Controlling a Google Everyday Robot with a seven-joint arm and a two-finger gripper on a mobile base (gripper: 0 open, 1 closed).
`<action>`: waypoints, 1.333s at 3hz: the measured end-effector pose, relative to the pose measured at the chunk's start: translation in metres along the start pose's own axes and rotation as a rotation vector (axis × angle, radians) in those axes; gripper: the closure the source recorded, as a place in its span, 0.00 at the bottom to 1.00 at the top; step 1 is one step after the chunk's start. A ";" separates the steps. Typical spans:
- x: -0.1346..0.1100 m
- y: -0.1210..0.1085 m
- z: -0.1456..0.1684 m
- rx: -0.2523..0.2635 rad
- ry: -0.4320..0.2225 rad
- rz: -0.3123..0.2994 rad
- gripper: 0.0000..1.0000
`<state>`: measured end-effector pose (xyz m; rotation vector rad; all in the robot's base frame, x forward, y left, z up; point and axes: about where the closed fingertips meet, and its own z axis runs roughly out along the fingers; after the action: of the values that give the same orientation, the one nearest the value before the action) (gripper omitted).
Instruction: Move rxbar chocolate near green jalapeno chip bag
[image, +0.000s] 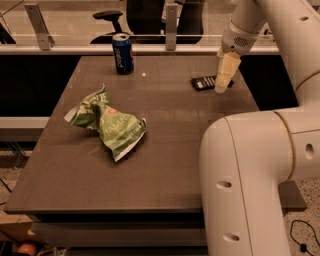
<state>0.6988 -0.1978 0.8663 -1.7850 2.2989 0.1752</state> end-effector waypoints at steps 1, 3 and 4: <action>-0.006 0.001 0.012 -0.025 0.017 -0.012 0.00; -0.009 0.004 0.039 -0.080 0.035 -0.011 0.00; -0.009 0.005 0.050 -0.100 0.043 -0.014 0.00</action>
Offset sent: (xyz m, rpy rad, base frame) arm -0.0466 0.0064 -0.0133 -0.0630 0.2950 0.0871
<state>0.7016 -0.1772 0.8202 -1.8696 2.3455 0.2567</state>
